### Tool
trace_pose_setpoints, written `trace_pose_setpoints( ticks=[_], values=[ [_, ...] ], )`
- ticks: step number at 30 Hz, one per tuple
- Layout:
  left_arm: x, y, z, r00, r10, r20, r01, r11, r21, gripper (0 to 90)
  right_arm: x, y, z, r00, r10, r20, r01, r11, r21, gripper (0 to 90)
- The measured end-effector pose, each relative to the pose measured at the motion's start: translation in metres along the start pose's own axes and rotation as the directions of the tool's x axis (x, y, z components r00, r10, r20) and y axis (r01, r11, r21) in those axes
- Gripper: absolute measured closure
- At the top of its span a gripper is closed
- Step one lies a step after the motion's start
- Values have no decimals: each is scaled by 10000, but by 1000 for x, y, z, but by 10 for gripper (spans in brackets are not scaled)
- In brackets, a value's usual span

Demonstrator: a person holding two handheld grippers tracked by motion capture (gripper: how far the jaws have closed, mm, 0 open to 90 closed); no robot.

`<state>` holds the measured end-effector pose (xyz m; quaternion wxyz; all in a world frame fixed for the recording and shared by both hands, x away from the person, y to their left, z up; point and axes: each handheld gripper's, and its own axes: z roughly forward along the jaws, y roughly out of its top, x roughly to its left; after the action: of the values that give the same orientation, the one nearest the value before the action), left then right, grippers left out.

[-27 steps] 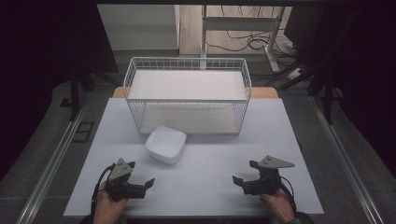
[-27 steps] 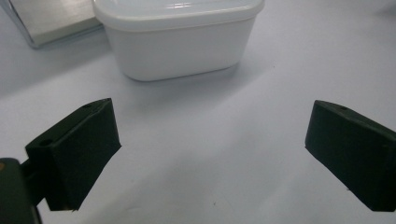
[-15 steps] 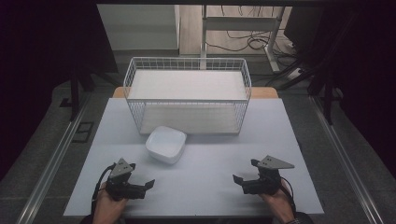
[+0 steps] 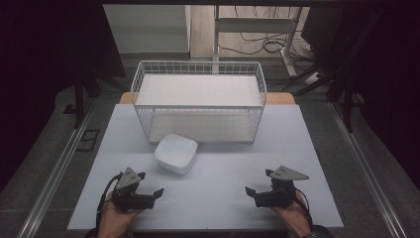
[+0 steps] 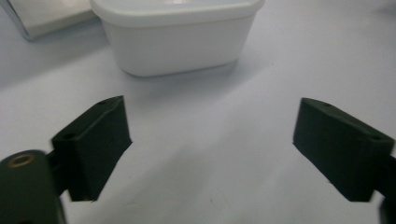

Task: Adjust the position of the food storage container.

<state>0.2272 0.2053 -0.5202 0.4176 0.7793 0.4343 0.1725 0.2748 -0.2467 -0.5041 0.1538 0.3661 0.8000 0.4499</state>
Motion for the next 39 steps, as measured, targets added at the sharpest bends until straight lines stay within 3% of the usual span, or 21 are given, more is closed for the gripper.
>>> trace_pose_setpoints(
  ticks=[3,9,19,24,30,39],
  values=[
    [2,2,0,10000,-8,-13,8,10000,43,227,2,2,0,10000,-70,-29,70,9999,-82,0],
    [9,5,2,9994,-346,8,346,9993,117,329,3,6,3,9994,158,-296,-155,9998,115,0],
    [28,14,5,9964,-703,-479,688,9971,-317,541,2,16,11,9991,202,-375,-188,9991,376,53],
    [42,13,4,9917,-1077,-702,1038,9930,-567,637,3,22,15,9987,166,-477,-144,9988,461,99],
    [58,18,13,9888,-987,-1119,937,9944,-491,738,2,27,22,9968,147,-782,-102,9983,566,246],
    [73,33,40,9911,-718,-1119,695,9973,-241,873,0,36,35,9941,-22,-1088,89,9981,607,459]
  ],
)
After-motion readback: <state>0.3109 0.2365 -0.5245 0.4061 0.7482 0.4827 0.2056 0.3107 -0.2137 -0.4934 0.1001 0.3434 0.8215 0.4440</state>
